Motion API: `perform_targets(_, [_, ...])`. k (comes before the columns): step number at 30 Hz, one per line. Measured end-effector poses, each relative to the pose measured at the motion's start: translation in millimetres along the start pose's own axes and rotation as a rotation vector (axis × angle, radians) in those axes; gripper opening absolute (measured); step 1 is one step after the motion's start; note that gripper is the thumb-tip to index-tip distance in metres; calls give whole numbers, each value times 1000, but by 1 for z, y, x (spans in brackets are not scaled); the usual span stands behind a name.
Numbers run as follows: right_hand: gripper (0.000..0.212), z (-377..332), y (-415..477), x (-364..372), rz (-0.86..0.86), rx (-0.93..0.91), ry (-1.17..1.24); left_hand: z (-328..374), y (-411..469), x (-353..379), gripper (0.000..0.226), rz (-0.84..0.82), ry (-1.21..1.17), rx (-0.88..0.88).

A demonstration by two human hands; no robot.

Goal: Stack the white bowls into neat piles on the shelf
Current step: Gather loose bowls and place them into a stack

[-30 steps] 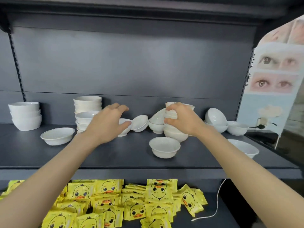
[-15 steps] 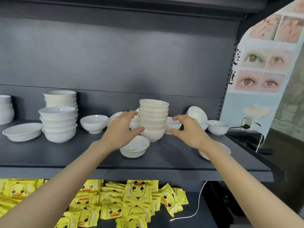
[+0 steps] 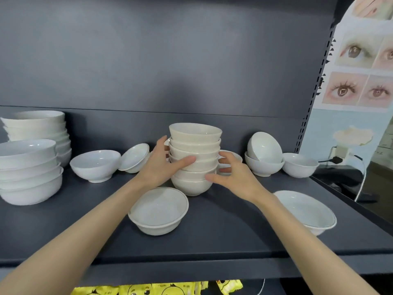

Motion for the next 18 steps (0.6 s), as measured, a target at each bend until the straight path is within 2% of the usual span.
perform_targets(2, [78, 5, 6, 5, -25, -4, 71, -3, 4, 4, 79, -16, -21, 12])
perform_targets(5, [83, 8, 13, 11, -64, -4, 138, -8, 11, 6, 75, -31, -37, 5])
perform_targets(8, [94, 9, 20, 16, -82, -10, 167, -12, 17, 7, 86, -57, -70, -27])
perform_targets(12, [100, 10, 24, 20, -95, -8, 218, -17, 21, 7, 115, -86, -20, -31])
perform_targets(18, [94, 12, 26, 31, -64, -11, 334, -23, 24, 8, 117, -97, 27, -34])
Point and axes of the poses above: each hand's wrist, its own y-axis towards the middle knuckle, its own x-axis out of the palm, z = x × y, the point moved 3 cm from there along y, towards the middle knuckle, and after that the axes turned 2 degrees about -y, right-handed, at the moved point
